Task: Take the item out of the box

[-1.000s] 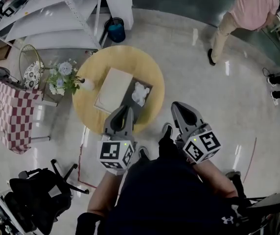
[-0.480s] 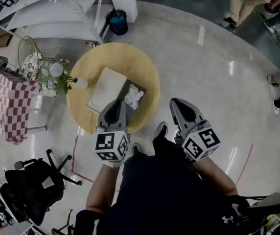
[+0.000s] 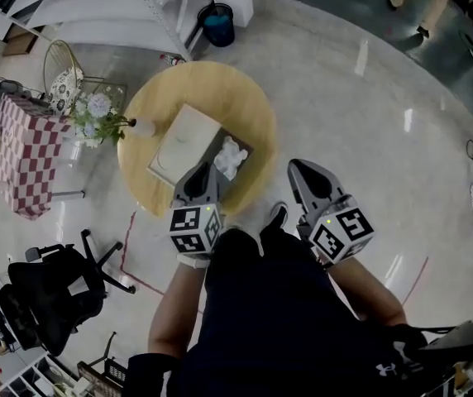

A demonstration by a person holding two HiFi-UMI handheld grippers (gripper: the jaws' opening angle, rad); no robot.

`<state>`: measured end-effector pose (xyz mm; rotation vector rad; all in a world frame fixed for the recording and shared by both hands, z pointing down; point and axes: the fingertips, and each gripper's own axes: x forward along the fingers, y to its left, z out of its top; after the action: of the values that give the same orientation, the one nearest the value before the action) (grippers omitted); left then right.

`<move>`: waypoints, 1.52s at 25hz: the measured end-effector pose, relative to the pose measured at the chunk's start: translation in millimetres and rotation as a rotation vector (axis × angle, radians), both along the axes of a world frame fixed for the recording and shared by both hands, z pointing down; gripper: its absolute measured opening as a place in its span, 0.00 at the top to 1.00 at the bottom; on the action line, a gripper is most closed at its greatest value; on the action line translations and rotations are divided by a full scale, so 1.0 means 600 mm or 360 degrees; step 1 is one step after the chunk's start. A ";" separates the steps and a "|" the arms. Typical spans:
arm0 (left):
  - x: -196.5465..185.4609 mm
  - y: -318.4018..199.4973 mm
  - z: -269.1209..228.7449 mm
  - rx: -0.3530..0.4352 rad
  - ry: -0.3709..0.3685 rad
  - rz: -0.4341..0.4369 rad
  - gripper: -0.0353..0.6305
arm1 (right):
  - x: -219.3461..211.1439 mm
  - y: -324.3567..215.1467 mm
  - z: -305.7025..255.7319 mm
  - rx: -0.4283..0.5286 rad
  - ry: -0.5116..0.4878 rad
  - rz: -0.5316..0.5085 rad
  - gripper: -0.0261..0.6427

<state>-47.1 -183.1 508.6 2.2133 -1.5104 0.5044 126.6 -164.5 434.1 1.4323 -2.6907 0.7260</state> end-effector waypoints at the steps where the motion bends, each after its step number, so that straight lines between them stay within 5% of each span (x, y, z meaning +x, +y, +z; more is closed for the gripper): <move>1: 0.000 -0.002 0.008 -0.0019 -0.0009 0.0003 0.87 | -0.003 -0.002 0.004 -0.0010 -0.0004 -0.0007 0.94; 28: 0.025 -0.063 0.245 -0.0635 -0.0104 0.0304 0.87 | -0.030 -0.045 0.085 -0.0222 0.0024 0.0154 0.94; 38: 0.033 -0.072 0.312 -0.0857 -0.0154 0.0337 0.79 | -0.012 -0.068 0.109 -0.0285 0.0005 0.0215 0.94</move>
<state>-27.4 -226.3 696.1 1.9398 -1.0241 0.9692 119.7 -205.0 499.5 1.5782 -2.4713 0.9444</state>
